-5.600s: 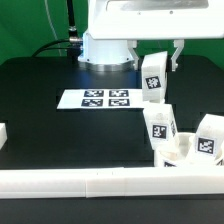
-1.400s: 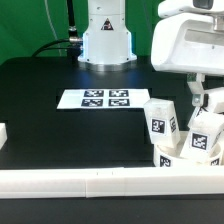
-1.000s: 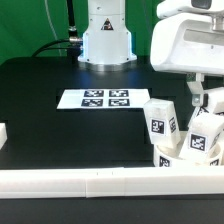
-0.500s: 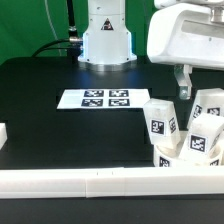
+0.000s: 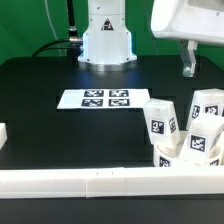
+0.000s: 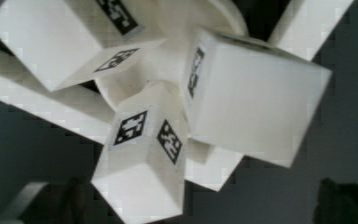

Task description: Assemble stool

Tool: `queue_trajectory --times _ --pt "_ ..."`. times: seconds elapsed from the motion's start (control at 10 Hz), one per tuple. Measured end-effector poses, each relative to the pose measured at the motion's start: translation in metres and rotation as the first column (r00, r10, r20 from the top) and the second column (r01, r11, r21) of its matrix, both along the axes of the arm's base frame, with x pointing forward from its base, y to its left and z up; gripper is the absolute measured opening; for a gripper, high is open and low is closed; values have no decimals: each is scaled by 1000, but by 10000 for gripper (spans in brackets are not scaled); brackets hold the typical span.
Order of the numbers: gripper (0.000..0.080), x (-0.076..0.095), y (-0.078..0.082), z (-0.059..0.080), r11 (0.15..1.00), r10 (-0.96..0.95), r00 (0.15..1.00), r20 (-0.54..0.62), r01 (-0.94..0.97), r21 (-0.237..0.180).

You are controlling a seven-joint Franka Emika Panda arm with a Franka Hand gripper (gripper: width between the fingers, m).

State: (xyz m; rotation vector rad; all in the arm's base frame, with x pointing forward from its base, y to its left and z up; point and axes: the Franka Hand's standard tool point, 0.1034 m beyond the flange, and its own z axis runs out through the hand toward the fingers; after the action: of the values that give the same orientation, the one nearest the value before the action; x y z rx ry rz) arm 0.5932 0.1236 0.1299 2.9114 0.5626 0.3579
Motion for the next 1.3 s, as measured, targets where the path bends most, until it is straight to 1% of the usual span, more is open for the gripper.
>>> queue_trajectory --times 0.2,0.3,0.5,0.6,0.7,0.8,0.9,1.1,1.2,1.3 --pt "648 -1 -1 -1 1000 2 1000 -3 -2 -2" --pt "648 -2 -6 -4 1000 12 1000 -28 -12 -13" --pt "648 -2 -6 -1 1000 -1 998 -64 0 -16" --pt "648 -11 -7 -3 999 -38 986 -162 33 -39" --pt "648 -9 -7 -2 997 -51 975 -216 38 -66" --pt "648 -7 -7 -2 996 -56 970 -236 39 -79" --pt "648 -6 -5 -3 997 -38 976 -216 22 -78" --pt "648 -14 5 -6 996 45 985 -169 -57 -65" --pt "648 -18 5 -7 991 112 981 -157 -123 -58" --pt "648 -24 5 -8 995 80 984 -158 -88 -46"
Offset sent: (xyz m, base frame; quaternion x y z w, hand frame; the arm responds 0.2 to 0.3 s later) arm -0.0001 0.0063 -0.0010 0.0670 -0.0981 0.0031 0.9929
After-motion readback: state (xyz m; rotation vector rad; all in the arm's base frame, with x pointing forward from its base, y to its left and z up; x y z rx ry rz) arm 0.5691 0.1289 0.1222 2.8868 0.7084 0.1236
